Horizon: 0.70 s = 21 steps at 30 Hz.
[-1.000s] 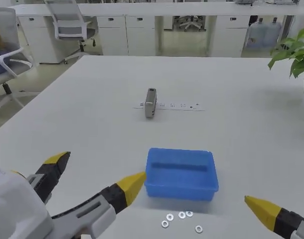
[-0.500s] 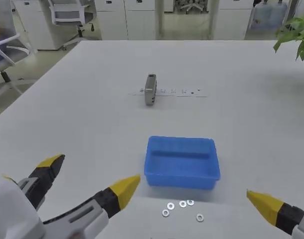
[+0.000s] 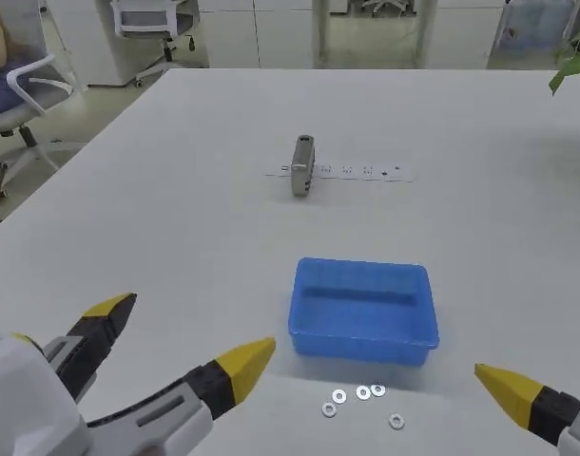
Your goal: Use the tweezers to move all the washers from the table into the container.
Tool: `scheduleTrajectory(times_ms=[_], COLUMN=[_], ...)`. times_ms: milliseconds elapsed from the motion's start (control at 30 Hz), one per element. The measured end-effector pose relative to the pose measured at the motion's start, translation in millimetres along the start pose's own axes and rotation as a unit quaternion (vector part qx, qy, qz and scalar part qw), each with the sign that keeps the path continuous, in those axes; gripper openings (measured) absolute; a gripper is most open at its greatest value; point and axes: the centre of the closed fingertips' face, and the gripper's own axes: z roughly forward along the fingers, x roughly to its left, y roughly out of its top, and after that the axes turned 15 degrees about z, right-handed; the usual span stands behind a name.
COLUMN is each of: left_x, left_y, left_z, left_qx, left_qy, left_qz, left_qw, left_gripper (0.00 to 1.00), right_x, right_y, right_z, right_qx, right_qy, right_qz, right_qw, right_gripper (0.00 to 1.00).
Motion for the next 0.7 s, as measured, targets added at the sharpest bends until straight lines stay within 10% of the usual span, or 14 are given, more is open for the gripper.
scheduleTrajectory(times_ms=[467,633,700], left_x=[-15.4,-33.6,-44.1], left_y=[-17.0,-37.3,-49.7], left_z=[10.7,14.6,14.0], left_qx=[0.025,0.061,0.089], left_qy=[-0.034,-0.098,-0.139], left_qz=[0.013,0.054,0.089], left_qw=[0.9990,0.9918,0.9822], left_gripper=[0.87,0.81,0.78], right_x=[10.8,30.7,37.3], right_y=[-14.1,-40.7,-52.6], right_z=[3.9,10.9,12.9], right_qx=[0.049,0.108,0.134], right_qy=[0.027,0.071,0.088], right_qz=[-0.047,-0.071,-0.085], right_qw=[0.9973,0.9890,0.9834], right_gripper=[0.64,0.58,0.57])
